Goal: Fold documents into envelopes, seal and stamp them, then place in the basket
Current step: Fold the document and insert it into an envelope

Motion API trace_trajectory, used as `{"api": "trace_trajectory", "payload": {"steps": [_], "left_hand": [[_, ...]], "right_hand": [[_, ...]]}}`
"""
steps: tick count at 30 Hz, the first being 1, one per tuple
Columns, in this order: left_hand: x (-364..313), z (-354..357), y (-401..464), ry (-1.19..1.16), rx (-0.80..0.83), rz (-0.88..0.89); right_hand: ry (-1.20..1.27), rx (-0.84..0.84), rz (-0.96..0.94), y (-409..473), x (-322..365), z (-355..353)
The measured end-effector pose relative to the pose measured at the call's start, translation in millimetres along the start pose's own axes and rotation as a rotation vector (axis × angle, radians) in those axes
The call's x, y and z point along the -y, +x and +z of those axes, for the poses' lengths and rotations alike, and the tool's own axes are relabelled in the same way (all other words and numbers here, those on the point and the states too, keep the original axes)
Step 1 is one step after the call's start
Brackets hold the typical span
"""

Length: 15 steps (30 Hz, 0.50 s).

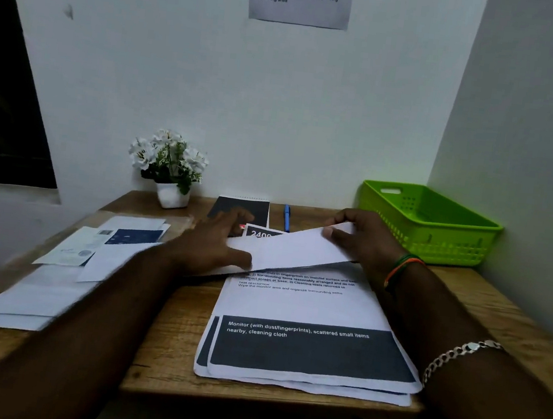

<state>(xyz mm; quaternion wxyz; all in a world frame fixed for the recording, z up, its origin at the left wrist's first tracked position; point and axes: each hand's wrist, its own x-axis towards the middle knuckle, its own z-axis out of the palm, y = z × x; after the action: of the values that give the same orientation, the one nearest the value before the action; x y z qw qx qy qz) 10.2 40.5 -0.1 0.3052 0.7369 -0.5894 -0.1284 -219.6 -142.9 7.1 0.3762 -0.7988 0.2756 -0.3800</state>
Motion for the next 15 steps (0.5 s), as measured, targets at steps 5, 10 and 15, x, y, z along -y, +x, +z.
{"api": "trace_trajectory", "payload": {"steps": [5,10,15], "left_hand": [[8.2,-29.7,-11.8,0.232,0.122,-0.111],[2.0,-22.6,-12.1,0.278,-0.095,-0.043],[-2.9,-11.9,-12.0,0.310,-0.223,0.101]], "right_hand": [[0.110,-0.002,0.058,0.3,6.1,0.3],[0.171,-0.030,0.007,-2.3,16.3,4.9],[0.207,-0.005,-0.037,-8.8,25.5,16.6]]}}
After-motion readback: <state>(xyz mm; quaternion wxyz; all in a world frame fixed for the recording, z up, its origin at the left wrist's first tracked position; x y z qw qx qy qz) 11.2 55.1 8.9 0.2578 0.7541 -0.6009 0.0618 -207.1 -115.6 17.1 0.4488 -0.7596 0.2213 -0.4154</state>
